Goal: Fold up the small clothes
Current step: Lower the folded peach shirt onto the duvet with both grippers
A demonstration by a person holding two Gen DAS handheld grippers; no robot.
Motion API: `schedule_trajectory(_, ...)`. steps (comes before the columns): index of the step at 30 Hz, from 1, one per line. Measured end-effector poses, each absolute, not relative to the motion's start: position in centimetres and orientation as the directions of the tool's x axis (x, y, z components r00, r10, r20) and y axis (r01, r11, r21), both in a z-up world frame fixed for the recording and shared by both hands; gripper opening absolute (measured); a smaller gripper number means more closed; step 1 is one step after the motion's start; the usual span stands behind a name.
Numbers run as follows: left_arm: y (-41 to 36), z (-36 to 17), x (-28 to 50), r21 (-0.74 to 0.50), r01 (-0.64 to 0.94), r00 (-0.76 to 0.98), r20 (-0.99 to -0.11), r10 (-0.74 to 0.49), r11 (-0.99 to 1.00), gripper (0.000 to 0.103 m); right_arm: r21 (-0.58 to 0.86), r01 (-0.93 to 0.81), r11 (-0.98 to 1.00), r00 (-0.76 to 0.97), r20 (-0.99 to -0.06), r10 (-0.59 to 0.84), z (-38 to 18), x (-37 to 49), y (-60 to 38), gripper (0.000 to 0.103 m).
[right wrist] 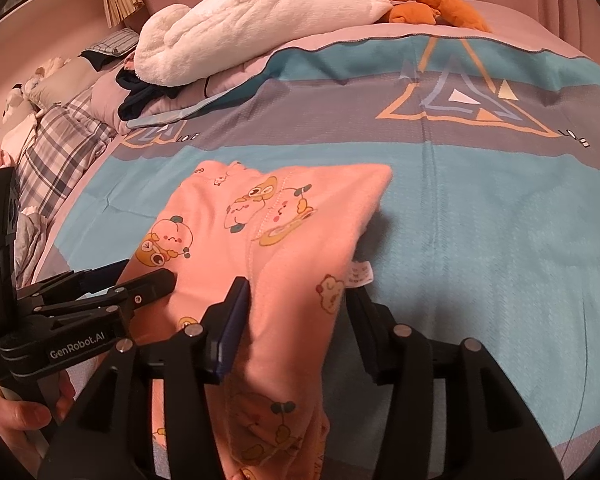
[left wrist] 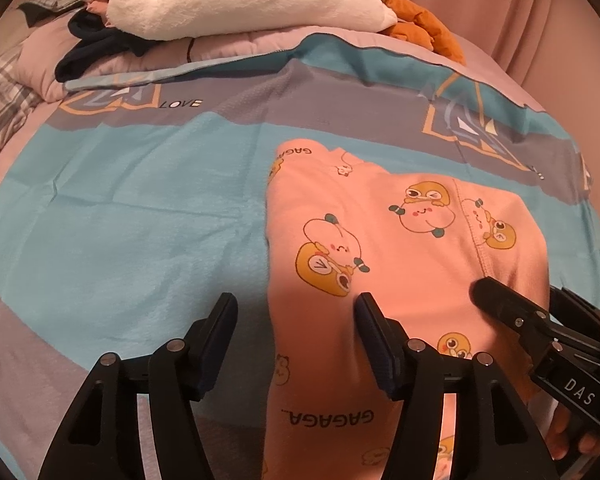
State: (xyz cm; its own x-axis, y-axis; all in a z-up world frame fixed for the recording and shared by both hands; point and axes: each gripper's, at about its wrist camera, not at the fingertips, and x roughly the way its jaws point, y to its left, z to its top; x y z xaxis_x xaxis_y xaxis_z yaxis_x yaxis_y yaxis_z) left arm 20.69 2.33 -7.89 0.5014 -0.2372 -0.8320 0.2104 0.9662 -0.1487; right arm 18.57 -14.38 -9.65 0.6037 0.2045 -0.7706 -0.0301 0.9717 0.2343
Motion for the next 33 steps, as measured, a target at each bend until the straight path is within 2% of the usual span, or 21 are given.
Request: schedule_trajectory(33, 3.6, -7.5, 20.0, -0.133, 0.193, 0.511, -0.832, -0.215, 0.972, 0.063, 0.262, 0.004, 0.965, 0.604, -0.77, 0.207, -9.7, 18.0, -15.6, 0.059)
